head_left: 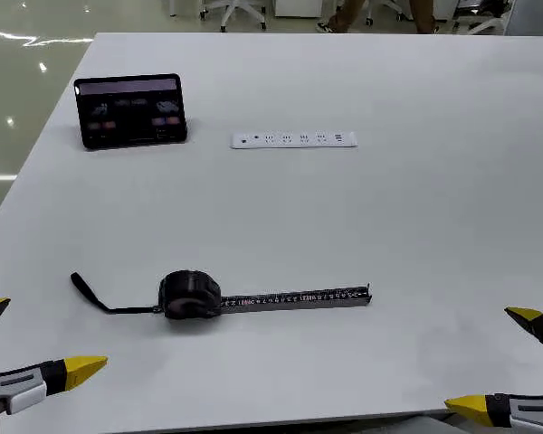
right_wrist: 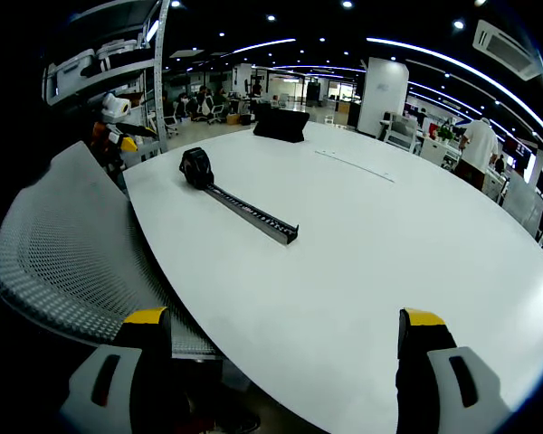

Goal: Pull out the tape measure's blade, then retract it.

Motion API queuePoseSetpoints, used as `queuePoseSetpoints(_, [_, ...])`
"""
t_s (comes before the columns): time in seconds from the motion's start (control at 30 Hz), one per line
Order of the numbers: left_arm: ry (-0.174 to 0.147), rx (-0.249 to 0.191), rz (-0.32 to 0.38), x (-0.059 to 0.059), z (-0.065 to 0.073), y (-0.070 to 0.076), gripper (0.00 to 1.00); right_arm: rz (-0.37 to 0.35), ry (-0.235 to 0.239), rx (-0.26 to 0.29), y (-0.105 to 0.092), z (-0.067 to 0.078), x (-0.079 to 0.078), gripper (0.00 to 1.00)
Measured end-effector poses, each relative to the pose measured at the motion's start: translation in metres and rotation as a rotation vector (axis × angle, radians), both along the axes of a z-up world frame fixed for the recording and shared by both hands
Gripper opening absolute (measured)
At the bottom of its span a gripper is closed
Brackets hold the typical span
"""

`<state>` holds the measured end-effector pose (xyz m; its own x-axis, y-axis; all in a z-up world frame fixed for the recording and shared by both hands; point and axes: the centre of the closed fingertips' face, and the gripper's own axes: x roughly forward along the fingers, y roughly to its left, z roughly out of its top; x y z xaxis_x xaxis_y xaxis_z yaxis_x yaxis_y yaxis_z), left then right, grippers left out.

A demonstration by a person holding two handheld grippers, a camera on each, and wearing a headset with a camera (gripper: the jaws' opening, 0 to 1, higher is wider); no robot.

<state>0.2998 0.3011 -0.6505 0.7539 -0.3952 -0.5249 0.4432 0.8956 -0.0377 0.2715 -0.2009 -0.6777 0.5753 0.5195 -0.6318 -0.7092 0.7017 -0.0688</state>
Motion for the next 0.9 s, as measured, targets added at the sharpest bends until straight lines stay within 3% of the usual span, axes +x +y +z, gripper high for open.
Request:
queuePoseSetpoints(0.27, [0.007,0.000,0.002,0.002,0.000,-0.008,1.00,0.014,0.006,-0.012,0.000,-0.004,-0.003,1.00])
queuePoseSetpoints(0.33, [-0.001,0.020,-0.004,0.009,0.003,-0.016,1.00,0.027,-0.001,-0.022,0.001,-0.001,0.001,1.00])
queuePoseSetpoints(0.43, [-0.012,0.104,0.002,0.025,0.006,-0.024,1.00,0.031,-0.019,-0.034,0.000,0.004,0.016,1.00])
queuePoseSetpoints(0.53, [-0.001,0.098,0.068,0.043,0.009,-0.034,1.00,0.054,-0.025,-0.043,0.005,0.007,0.028,1.00])
queuePoseSetpoints(0.6, [0.034,0.060,0.085,0.052,0.007,-0.047,1.00,0.083,-0.023,-0.060,0.009,0.006,0.035,1.00])
queuePoseSetpoints(0.67, [-0.039,0.135,0.064,0.065,0.012,-0.059,1.00,0.110,-0.015,-0.070,0.015,0.006,0.041,1.00])
queuePoseSetpoints(0.7, [-0.042,0.158,0.055,0.068,0.011,-0.065,1.00,0.118,-0.018,-0.071,0.017,0.007,0.044,1.00])
queuePoseSetpoints(0.83, [-0.008,0.069,0.091,0.077,0.000,-0.094,1.00,0.180,-0.011,-0.106,0.028,0.005,0.058,1.00])
queuePoseSetpoints(0.9, [0.011,0.075,0.085,0.076,-0.011,-0.105,1.00,0.217,-0.003,-0.126,0.034,0.003,0.063,1.00])
